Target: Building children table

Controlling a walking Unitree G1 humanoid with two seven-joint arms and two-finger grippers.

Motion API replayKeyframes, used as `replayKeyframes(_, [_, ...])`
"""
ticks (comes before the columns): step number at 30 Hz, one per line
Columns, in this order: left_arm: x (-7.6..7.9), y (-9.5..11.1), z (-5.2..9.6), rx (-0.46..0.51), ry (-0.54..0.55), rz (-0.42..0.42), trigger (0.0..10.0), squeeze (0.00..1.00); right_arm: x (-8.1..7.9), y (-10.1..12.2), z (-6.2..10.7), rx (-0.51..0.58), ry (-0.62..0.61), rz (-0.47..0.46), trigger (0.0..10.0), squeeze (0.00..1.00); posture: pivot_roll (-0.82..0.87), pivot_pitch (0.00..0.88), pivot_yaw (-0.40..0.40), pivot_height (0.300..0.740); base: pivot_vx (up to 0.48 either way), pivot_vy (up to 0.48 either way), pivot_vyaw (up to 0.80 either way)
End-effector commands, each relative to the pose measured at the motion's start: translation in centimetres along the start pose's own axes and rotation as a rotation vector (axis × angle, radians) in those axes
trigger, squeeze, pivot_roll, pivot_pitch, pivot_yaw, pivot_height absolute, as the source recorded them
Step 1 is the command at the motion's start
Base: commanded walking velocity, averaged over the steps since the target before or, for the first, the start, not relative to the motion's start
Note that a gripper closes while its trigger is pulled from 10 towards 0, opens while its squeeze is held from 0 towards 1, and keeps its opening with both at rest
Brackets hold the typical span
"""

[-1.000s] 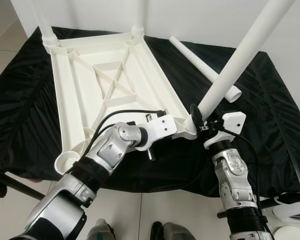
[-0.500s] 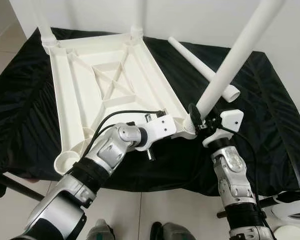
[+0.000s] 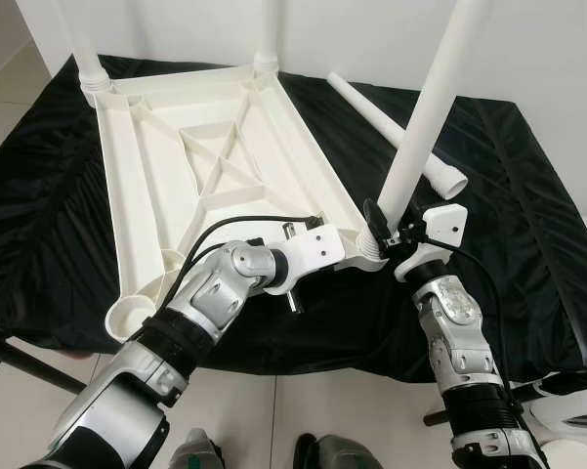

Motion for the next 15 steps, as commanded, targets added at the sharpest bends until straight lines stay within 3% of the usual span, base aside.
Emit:
replayKeyframes(1, [0.44,-0.3,-0.1,-0.022,-0.007,-0.022,10.0,0.0,-0.93,-4.51,1.75,-0.187,0.027,-0.02,10.0,0.0,0.04,0.085,-0.047,0.74,0.0,0.0,0.0])
replayKeyframes(8, [0.44,-0.31,-0.04,-0.023,-0.01,-0.023,10.0,0.0,-1.44,-4.81,2.34,-0.2,0.006,-0.047,10.0,0.0,0.04,0.093,-0.044,0.74,0.0,0.0,0.0])
replayKeyframes(15, [0.51,-0.34,-0.03,-0.024,-0.013,-0.023,10.0,0.0,-0.73,-4.89,2.51,-0.198,-0.07,-0.053,10.0,0.0,0.04,0.095,-0.043,0.74,0.0,0.0,0.0])
Point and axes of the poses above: a point about 5 cm out from each wrist's last joint towards the gripper, its own z axis pointing back from the gripper into the wrist, its own y axis along the axis of the wrist's last joint, x = y × z, the point moved 5 cm from there along -z, pointing out of the wrist towards the gripper, and after that the axes turned 4 degrees about z, right-handed, at the moved point
